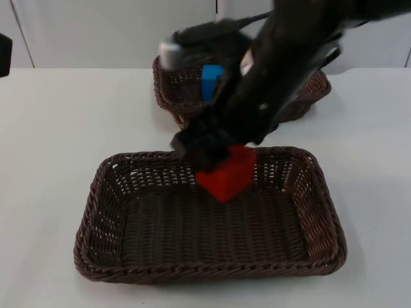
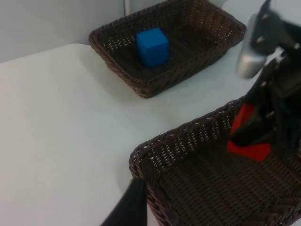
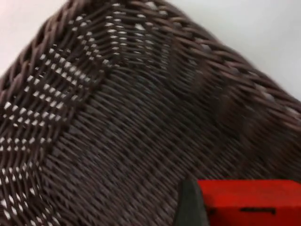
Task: Pick up one cube with the left hand and place it into the upper basket. Pick up one cube with the right hand and place it into the lower basket.
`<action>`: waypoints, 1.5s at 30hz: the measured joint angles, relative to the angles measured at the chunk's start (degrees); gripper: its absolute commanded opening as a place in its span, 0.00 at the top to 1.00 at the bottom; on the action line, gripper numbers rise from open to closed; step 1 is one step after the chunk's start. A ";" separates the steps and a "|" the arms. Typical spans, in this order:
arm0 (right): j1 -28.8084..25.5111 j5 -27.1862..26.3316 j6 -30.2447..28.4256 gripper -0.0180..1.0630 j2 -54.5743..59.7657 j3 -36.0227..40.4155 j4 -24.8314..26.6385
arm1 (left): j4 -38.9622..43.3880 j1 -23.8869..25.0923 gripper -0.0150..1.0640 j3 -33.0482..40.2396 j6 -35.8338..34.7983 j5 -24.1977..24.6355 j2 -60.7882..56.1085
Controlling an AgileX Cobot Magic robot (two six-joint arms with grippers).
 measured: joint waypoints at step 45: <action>0.35 6.85 -0.69 0.22 -13.98 -1.72 0.26 | 0.00 0.00 0.09 0.00 0.00 0.00 0.00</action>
